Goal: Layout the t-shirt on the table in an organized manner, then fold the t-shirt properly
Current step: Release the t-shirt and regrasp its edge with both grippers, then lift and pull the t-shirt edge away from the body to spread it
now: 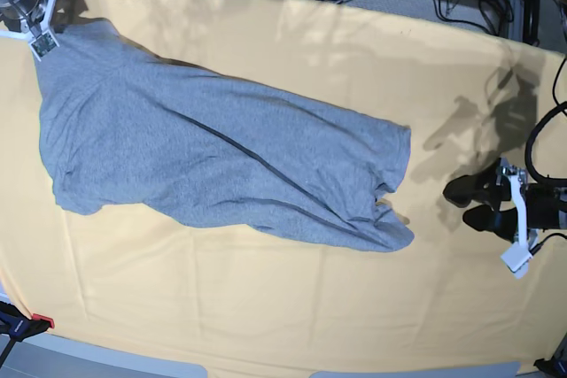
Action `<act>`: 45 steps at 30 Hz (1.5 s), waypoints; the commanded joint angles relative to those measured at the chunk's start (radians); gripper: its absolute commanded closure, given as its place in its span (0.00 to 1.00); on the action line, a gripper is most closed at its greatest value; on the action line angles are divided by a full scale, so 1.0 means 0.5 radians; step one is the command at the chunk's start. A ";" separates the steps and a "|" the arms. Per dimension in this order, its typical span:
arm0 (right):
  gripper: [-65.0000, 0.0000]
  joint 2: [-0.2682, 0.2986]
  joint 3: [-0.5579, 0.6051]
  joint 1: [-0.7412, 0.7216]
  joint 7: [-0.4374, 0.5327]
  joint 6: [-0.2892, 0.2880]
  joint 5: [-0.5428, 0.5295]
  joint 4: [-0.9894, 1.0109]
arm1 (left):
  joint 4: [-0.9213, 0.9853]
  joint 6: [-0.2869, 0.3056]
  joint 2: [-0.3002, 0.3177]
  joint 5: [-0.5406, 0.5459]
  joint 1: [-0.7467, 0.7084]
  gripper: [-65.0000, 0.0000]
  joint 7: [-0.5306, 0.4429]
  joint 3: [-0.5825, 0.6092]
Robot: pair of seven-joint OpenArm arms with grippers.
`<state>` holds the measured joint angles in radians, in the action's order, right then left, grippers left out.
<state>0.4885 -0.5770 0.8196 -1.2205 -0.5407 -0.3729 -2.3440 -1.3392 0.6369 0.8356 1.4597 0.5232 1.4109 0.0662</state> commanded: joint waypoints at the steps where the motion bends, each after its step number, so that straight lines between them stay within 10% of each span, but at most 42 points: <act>1: 1.00 0.054 -0.020 0.012 -0.017 0.014 0.031 -0.024 | -0.044 0.000 0.040 0.048 0.018 0.24 -0.029 -0.021; 15: 1.00 0.060 -0.140 0.011 0.102 0.054 0.059 -0.024 | -0.124 -0.046 -0.029 -0.164 -0.539 0.24 -0.029 -0.021; 27: 1.00 0.060 -0.140 0.011 0.115 0.050 0.060 -0.024 | -0.123 -0.244 -0.417 -0.835 -0.730 0.24 -0.219 -0.021; 35: 1.00 0.060 -0.140 0.010 0.116 0.050 0.066 -0.024 | -0.123 -0.272 -0.658 -0.874 -0.797 0.26 -0.185 -0.021; 37: 1.00 0.060 -0.140 -0.012 0.114 0.050 0.067 -0.024 | -0.123 -0.271 -0.669 -0.871 -0.796 0.40 -0.152 -0.021; 41: 1.00 0.060 -0.140 -0.017 0.137 0.038 0.066 -0.024 | -0.124 -0.259 -0.633 -0.853 -0.780 1.00 -0.150 -0.021; 45: 1.00 0.060 -0.140 -0.017 0.233 0.042 0.066 -0.024 | -0.130 -0.257 -0.546 -0.586 -0.710 1.00 -0.029 -0.021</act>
<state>0.5041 -0.6369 0.8055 -1.1065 -0.5232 -0.3485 -2.3440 -1.3968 0.5060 0.5468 1.1763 0.1589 1.3769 0.0586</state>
